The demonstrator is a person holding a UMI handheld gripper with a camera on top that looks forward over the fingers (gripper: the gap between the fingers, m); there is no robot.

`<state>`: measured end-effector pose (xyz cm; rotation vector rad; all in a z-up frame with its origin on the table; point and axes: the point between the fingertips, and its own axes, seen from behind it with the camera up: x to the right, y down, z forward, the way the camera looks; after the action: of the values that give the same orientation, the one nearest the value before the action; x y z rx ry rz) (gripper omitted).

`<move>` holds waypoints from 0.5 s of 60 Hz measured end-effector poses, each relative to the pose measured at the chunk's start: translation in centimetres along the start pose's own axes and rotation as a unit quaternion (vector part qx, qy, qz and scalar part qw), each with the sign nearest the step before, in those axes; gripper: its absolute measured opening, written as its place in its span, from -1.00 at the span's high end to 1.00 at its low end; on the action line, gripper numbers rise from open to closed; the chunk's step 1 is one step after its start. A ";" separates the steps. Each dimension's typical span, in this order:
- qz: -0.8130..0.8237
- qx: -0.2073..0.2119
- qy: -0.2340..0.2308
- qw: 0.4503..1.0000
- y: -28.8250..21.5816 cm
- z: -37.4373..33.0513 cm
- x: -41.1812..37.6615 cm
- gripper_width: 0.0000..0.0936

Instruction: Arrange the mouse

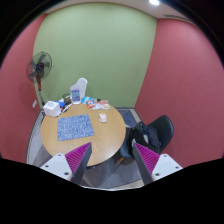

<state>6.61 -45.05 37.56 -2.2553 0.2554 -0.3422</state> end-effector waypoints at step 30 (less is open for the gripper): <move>0.032 -0.029 -0.015 0.999 7.3 18.0 -4.3 -0.80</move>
<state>7.96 -35.71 20.02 -2.3025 0.3253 -0.2686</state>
